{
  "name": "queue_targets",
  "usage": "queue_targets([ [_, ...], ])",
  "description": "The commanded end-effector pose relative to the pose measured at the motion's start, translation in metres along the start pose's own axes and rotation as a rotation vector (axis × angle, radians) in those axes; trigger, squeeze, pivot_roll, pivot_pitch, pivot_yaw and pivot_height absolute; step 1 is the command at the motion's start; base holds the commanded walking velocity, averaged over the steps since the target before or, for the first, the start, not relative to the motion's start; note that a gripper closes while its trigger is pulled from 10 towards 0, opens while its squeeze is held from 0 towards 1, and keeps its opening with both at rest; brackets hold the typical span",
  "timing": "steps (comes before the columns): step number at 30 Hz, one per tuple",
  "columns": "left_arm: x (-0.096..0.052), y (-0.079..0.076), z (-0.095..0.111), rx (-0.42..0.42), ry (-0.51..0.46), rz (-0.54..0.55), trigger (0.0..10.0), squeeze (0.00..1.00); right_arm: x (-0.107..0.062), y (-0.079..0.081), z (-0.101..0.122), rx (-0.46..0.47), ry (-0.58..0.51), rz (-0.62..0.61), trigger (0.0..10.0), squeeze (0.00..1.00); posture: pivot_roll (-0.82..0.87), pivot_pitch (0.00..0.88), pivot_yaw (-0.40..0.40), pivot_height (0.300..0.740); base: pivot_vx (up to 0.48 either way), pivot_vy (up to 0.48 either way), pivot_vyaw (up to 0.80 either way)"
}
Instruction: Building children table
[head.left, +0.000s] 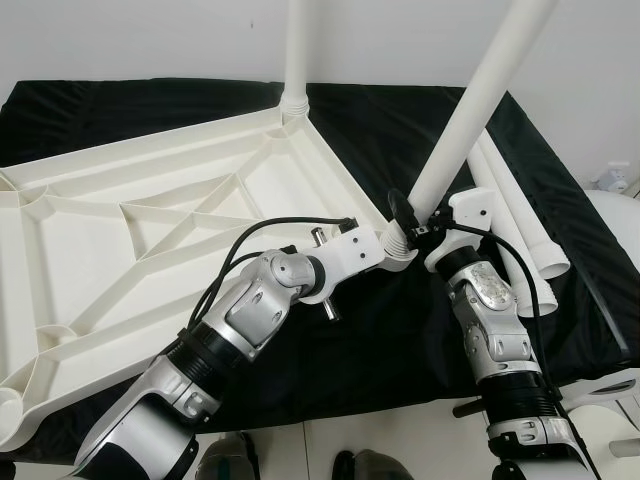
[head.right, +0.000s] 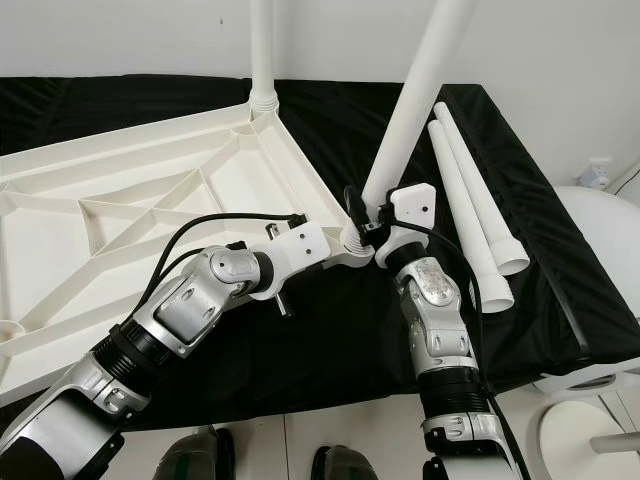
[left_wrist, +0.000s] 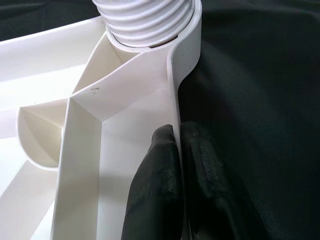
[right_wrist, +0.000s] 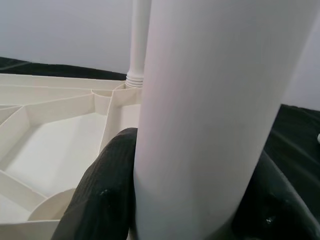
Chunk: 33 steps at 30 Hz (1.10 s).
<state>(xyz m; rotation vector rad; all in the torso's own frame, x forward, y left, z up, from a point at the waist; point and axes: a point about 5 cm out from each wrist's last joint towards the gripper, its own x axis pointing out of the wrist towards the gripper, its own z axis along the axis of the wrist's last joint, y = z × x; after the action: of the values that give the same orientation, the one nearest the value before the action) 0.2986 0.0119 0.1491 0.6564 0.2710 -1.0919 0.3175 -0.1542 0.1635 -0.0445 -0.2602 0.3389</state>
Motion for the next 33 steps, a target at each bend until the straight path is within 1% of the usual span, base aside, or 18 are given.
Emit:
queue_targets([
  [1, 0.001, -0.004, 0.007, 0.036, -0.015, -0.016, 10.0, 0.00, -0.010, 0.004, -0.022, 0.002, 0.109, -0.010, 10.0, 0.00, -0.02, 0.085, -0.040, 0.740, 0.000, 0.000, 0.00],
  [2, 0.001, -0.004, 0.007, 0.036, -0.016, -0.015, 10.0, 0.00, -0.011, 0.008, -0.023, 0.010, 0.110, -0.007, 10.0, 0.00, -0.02, 0.084, -0.040, 0.740, 0.000, 0.000, 0.00],
  [3, 0.001, -0.004, 0.007, 0.036, -0.016, -0.015, 10.0, 0.00, -0.011, 0.008, -0.023, 0.010, 0.110, -0.007, 10.0, 0.00, -0.02, 0.084, -0.040, 0.740, 0.000, 0.000, 0.00],
  [4, 0.001, -0.004, 0.007, 0.036, -0.016, -0.016, 10.0, 0.00, -0.012, 0.012, -0.024, 0.014, 0.108, -0.003, 10.0, 0.00, -0.02, 0.084, -0.040, 0.740, 0.000, 0.000, 0.00],
  [6, 0.001, -0.004, 0.007, 0.036, -0.016, -0.016, 10.0, 0.00, -0.012, 0.012, -0.024, 0.014, 0.108, -0.003, 10.0, 0.00, -0.02, 0.084, -0.040, 0.740, 0.000, 0.000, 0.00],
  [8, 0.001, -0.005, 0.007, 0.037, -0.017, -0.017, 10.0, 0.00, -0.014, 0.020, -0.025, 0.011, 0.104, -0.012, 10.0, 0.00, -0.02, 0.082, -0.038, 0.740, 0.000, 0.000, 0.00],
  [11, 0.001, -0.005, 0.007, 0.038, -0.018, -0.018, 10.0, 0.00, -0.016, 0.025, -0.024, 0.017, 0.098, -0.024, 10.0, 0.00, -0.02, 0.082, -0.038, 0.740, 0.000, 0.000, 0.00],
  [13, 0.001, -0.005, 0.008, 0.039, -0.018, -0.019, 10.0, 0.00, -0.017, 0.027, -0.025, 0.033, 0.107, -0.068, 10.0, 0.00, -0.02, 0.080, -0.036, 0.740, 0.000, 0.000, 0.00],
  [14, 0.001, -0.005, 0.008, 0.039, -0.018, -0.019, 10.0, 0.00, -0.017, 0.027, -0.025, 0.033, 0.107, -0.068, 10.0, 0.00, -0.02, 0.080, -0.036, 0.740, 0.000, 0.000, 0.00],
  [15, 0.001, -0.005, 0.008, 0.039, -0.019, -0.020, 10.0, 0.00, -0.017, 0.028, -0.026, 0.045, 0.115, -0.102, 10.0, 0.00, -0.02, 0.079, -0.036, 0.740, 0.000, 0.000, 0.00],
  [16, 0.001, -0.005, 0.008, 0.039, -0.019, -0.020, 10.0, 0.00, -0.017, 0.028, -0.026, 0.045, 0.115, -0.102, 10.0, 0.00, -0.02, 0.079, -0.036, 0.740, 0.000, 0.000, 0.00],
  [18, 0.001, -0.005, 0.008, 0.039, -0.020, -0.022, 10.0, 0.00, -0.017, 0.032, -0.025, 0.056, 0.118, -0.153, 10.0, 0.00, -0.02, 0.081, -0.038, 0.740, 0.000, 0.000, 0.00],
  [19, 0.001, -0.005, 0.008, 0.039, -0.020, -0.022, 10.0, 0.00, -0.017, 0.032, -0.025, 0.056, 0.118, -0.153, 10.0, 0.00, -0.02, 0.081, -0.038, 0.740, 0.000, 0.000, 0.00],
  [20, 0.001, -0.005, 0.008, 0.038, -0.021, -0.021, 10.0, 0.00, -0.015, 0.034, -0.022, 0.050, 0.117, -0.216, 10.0, 0.00, -0.02, 0.082, -0.039, 0.740, 0.000, 0.000, 0.00],
  [24, 0.001, -0.005, 0.009, 0.038, -0.021, -0.020, 10.0, 0.00, -0.014, 0.035, -0.021, 0.051, 0.117, -0.249, 10.0, 0.00, -0.02, 0.083, -0.040, 0.740, 0.000, 0.000, 0.00],
  [26, 0.001, -0.005, 0.008, 0.035, -0.021, -0.018, 10.0, 0.00, -0.014, 0.038, -0.020, 0.080, 0.118, -0.294, 10.0, 0.00, -0.02, 0.084, -0.040, 0.740, 0.000, 0.000, 0.00],
  [29, 0.001, -0.005, 0.008, 0.034, -0.020, -0.018, 10.0, 0.00, -0.013, 0.039, -0.020, 0.088, 0.118, -0.316, 10.0, 0.00, -0.02, 0.084, -0.041, 0.740, 0.000, 0.000, 0.00],
  [33, 0.001, -0.004, 0.008, 0.033, -0.018, -0.014, 10.0, 0.00, -0.005, 0.040, -0.017, 0.107, 0.150, -0.378, 10.0, 0.00, -0.02, 0.087, -0.035, 0.740, 0.000, 0.000, 0.00],
])
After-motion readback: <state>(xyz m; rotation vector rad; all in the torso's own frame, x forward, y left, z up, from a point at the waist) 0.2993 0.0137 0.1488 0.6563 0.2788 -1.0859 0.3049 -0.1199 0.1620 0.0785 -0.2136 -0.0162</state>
